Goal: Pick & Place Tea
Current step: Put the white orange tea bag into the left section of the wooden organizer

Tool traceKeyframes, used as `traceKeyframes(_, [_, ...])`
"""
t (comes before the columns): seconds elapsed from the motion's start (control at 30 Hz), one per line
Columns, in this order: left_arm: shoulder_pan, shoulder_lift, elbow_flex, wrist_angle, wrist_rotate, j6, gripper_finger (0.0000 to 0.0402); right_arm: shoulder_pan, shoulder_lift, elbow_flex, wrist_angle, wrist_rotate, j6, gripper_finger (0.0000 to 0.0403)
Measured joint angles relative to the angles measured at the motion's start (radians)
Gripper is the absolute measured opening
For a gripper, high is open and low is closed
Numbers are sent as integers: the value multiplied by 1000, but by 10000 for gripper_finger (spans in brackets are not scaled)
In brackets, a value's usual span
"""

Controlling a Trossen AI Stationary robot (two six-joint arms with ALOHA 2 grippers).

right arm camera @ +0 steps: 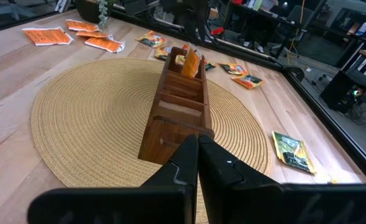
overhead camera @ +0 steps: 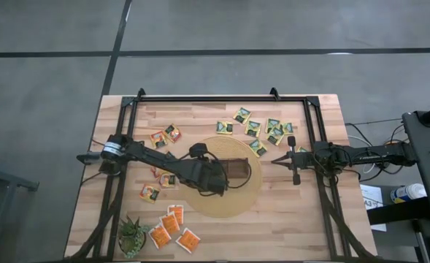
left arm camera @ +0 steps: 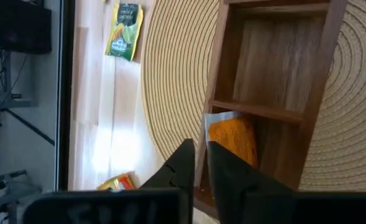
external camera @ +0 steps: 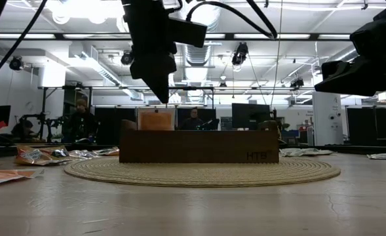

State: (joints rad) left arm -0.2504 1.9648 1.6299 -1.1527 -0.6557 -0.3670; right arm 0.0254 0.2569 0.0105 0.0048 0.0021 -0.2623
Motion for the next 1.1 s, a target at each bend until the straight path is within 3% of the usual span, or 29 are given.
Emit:
traceKeyframes(0.3, [0, 0, 0, 1, -73, -4, 94, 0, 0, 0, 0, 0, 0, 9])
traceKeyframes(0.7, [-32, -2, 99, -65, -67, -103, 96, 0, 0, 0, 0, 0, 0, 9])
traceKeyframes(1.1, [-191, -3, 168, -63, -60, -208, 96, 0, 0, 0, 0, 0, 0, 9])
